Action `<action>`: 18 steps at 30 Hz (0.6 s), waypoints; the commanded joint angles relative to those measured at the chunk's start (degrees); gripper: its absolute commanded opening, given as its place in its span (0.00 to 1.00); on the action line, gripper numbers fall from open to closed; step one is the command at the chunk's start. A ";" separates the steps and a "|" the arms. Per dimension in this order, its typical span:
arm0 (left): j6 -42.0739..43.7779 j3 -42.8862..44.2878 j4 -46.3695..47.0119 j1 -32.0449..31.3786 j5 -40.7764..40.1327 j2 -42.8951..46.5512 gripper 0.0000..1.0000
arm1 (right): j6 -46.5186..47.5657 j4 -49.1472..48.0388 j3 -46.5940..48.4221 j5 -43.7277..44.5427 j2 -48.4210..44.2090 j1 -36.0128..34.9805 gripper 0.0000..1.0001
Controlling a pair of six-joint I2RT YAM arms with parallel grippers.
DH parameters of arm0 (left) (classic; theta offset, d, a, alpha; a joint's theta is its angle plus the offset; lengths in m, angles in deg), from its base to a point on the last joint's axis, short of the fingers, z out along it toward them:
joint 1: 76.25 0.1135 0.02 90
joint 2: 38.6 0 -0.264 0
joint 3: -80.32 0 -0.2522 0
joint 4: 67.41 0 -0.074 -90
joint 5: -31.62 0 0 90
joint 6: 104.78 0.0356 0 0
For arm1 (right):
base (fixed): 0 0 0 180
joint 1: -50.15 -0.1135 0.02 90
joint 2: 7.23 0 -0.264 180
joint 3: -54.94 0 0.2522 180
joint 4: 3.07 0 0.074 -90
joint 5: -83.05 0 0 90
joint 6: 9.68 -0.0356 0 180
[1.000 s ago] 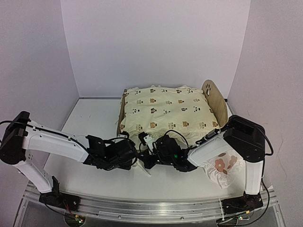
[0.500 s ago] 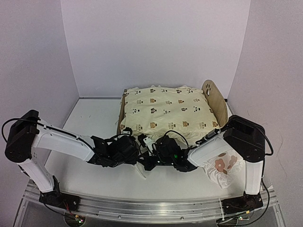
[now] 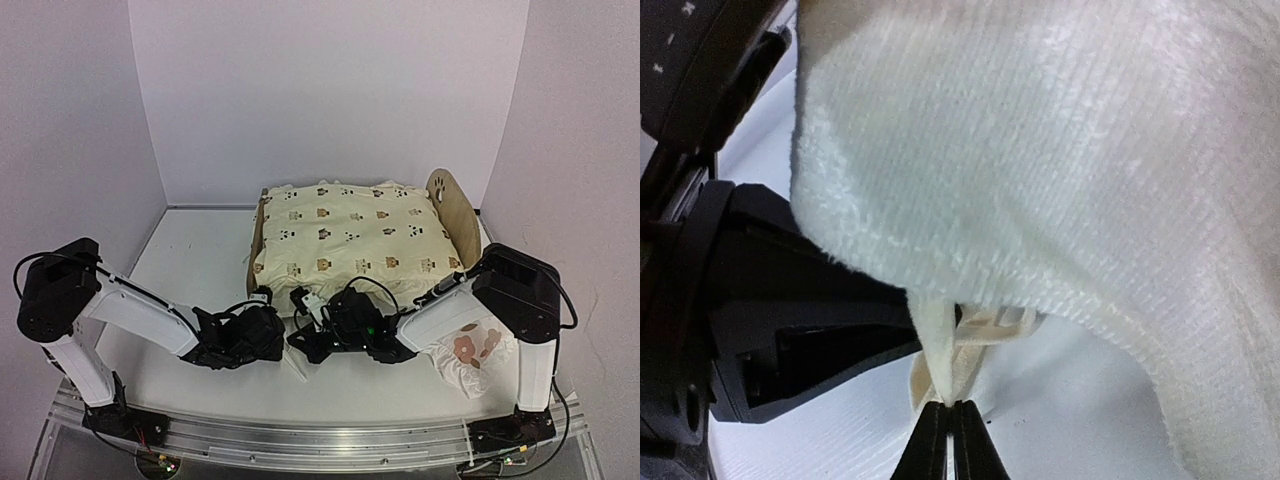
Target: Set up the pet bed
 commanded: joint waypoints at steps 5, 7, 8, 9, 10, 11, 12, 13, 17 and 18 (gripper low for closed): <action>1.43 -1.43 8.55 0.32 0.55 -1.29 0.00 | 3.02 5.04 -1.04 -0.67 -7.02 0.18 0.19; 1.65 -1.43 8.88 0.32 0.59 -1.55 0.00 | 3.16 5.75 -1.80 0.45 -8.67 0.22 0.21; 1.75 -1.43 8.99 0.33 0.65 -1.61 0.00 | 3.42 6.41 -2.10 1.62 -9.40 0.22 0.20; 1.84 -1.48 9.11 0.33 0.68 -1.62 0.00 | 3.86 7.12 -2.27 3.24 -9.94 0.20 0.19; 1.88 -1.58 9.19 0.34 0.67 -1.57 0.00 | 4.44 8.02 -2.27 5.39 -10.22 0.20 0.18; 1.88 -1.71 9.23 0.36 0.61 -1.46 0.00 | 5.09 9.09 -2.14 7.83 -10.28 0.23 0.17; 1.90 -1.83 9.33 0.33 0.59 -1.40 0.00 | 5.89 9.94 -2.00 10.07 -10.06 0.29 0.15; 1.98 -1.91 9.41 0.36 0.62 -1.38 0.00 | 6.70 10.39 -1.97 12.07 -9.55 0.30 0.14; 1.99 -2.26 9.44 0.33 0.64 -1.29 0.00 | 8.93 11.07 -1.33 15.72 -7.20 0.80 0.13; 1.99 -2.39 9.42 0.34 0.59 -1.19 0.00 | 9.17 11.09 -0.93 15.48 -6.50 1.03 0.12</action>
